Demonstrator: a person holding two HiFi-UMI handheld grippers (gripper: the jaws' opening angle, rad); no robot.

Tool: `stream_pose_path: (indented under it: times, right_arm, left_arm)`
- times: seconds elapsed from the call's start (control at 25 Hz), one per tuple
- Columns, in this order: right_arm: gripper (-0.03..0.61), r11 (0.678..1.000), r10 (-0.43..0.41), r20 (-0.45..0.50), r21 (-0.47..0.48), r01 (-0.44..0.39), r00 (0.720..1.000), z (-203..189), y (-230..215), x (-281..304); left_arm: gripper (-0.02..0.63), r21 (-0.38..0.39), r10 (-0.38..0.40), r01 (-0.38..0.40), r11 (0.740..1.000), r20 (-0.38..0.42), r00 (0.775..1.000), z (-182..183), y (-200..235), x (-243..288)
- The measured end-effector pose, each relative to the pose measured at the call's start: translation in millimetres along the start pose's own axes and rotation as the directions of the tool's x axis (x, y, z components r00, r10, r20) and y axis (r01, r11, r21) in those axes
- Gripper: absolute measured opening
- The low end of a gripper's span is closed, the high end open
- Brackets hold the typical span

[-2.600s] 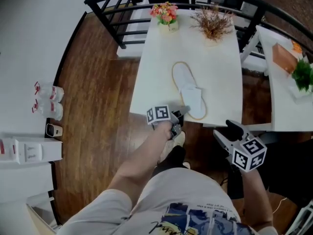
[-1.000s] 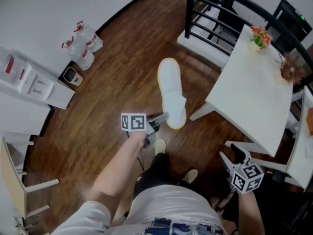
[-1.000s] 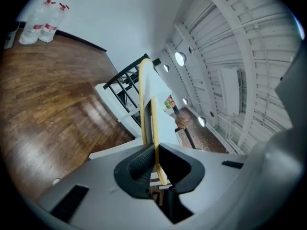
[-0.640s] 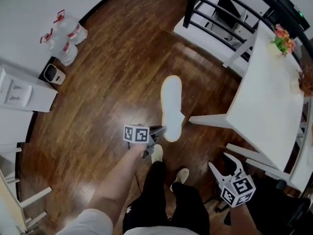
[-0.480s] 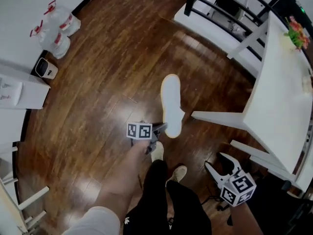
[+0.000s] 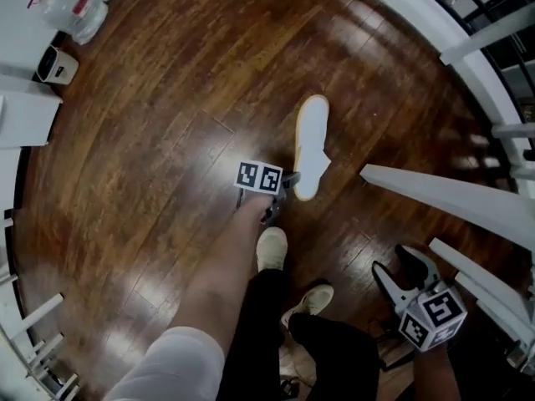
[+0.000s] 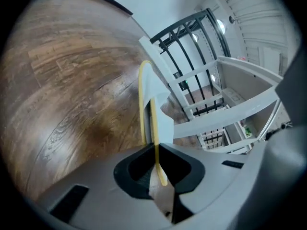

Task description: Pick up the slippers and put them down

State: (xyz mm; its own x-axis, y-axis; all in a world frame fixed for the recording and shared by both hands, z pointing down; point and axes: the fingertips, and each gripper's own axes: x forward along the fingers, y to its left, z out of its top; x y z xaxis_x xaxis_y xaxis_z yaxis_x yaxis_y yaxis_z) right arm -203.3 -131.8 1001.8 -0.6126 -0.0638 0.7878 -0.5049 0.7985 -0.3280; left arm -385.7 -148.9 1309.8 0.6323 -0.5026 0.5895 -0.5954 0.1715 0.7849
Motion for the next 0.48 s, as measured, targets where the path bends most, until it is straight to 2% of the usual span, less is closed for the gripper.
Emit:
stream_pose_path:
  times: [0.16, 0.32, 0.4, 0.48]
  right_arm:
    - [0.230, 0.999, 0.033, -0.041, 0.005, -0.033, 0.999, -12, -30, 79]
    - [0.230, 0.997, 0.075, -0.055, -0.013, -0.076, 0.996, -14, -31, 118]
    - [0.230, 0.995, 0.090, -0.061, -0.027, -0.092, 0.994, -15, -31, 125]
    - [0.230, 0.995, 0.098, -0.068, -0.021, -0.100, 0.993, -21, -29, 128]
  left_arm:
    - [0.028, -0.037, 0.003, -0.002, 0.999, 0.027, 1.000, -12, 42, 28]
    - [0.028, -0.105, 0.015, -0.009, 0.994, 0.055, 0.998, -26, 77, 43]
    - [0.033, -0.139, 0.056, -0.047, 0.989, 0.065, 0.996, -31, 97, 45]
    - [0.068, -0.139, 0.124, -0.114, 0.984, 0.064, 0.990, -36, 117, 43]
